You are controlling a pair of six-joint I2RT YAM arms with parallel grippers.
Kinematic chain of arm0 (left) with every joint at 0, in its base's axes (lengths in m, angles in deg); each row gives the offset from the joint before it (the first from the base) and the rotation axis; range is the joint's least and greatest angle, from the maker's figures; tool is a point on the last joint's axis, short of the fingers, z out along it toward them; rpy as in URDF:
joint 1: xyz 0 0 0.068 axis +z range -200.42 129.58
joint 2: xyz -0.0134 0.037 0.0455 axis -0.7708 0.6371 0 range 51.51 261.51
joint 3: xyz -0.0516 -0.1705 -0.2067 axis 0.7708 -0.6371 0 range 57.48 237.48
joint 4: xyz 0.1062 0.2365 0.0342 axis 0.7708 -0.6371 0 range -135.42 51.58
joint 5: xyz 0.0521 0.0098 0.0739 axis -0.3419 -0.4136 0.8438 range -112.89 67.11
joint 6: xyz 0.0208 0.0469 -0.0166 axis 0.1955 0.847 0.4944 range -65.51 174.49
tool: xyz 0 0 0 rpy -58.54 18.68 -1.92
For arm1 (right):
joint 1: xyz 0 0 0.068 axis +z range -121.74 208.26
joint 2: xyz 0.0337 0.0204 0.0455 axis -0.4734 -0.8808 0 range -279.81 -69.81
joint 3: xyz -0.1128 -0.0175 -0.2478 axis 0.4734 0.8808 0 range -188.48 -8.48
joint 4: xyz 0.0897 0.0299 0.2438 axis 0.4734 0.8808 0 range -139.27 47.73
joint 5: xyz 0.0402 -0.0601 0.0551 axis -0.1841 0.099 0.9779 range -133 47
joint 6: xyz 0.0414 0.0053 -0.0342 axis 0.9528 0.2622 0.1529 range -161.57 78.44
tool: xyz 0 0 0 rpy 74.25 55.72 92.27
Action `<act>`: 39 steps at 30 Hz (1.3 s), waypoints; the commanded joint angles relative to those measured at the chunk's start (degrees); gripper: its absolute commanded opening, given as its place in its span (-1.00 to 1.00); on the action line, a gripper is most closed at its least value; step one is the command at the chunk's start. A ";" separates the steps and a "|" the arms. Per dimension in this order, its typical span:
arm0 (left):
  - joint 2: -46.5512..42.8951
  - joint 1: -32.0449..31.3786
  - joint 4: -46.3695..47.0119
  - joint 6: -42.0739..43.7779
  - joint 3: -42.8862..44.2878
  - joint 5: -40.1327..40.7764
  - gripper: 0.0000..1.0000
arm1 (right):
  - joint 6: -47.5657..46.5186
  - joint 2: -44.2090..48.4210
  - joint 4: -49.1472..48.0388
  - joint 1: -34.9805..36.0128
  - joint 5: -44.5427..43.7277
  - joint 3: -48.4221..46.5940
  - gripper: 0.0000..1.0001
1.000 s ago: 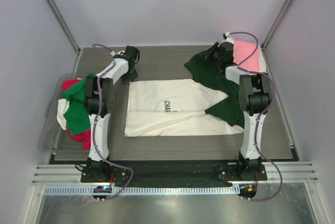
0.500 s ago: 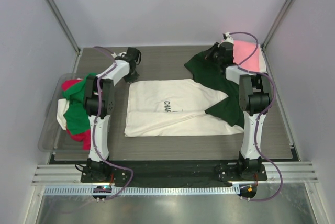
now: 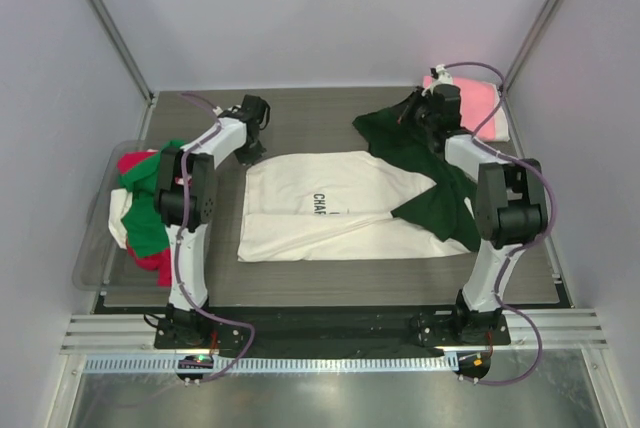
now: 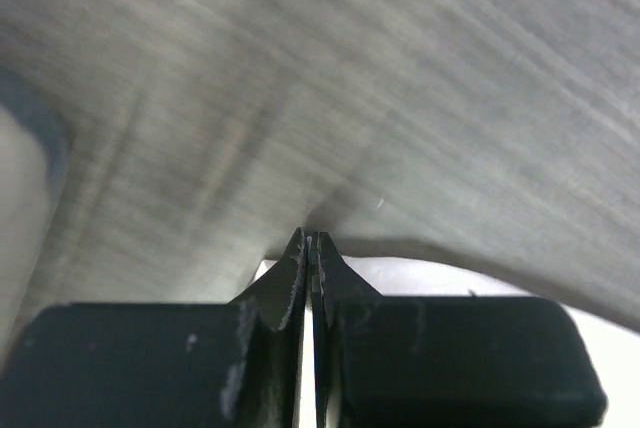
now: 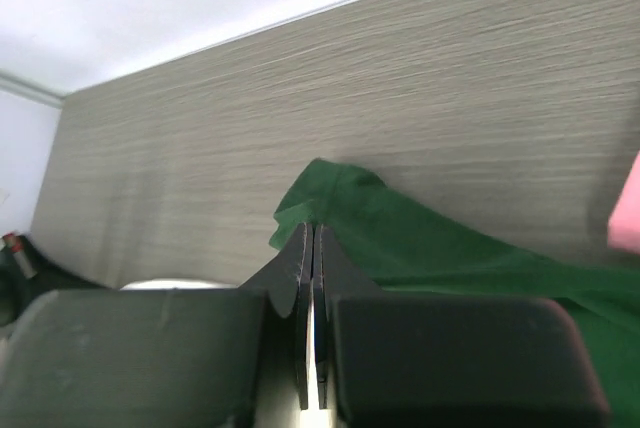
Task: Fold and stack the t-shirts
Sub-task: Fold the tshirt
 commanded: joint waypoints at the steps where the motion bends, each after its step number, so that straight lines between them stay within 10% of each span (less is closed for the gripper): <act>1: -6.11 -0.26 -0.52 0.08 -2.47 -0.19 -1.00 | -3.32 9.67 1.27 -0.26 1.61 4.82 -0.98; 39: -18.50 -1.14 5.02 3.33 -16.45 -0.37 -1.00 | 7.39 83.33 45.74 -0.97 -33.10 39.91 -0.98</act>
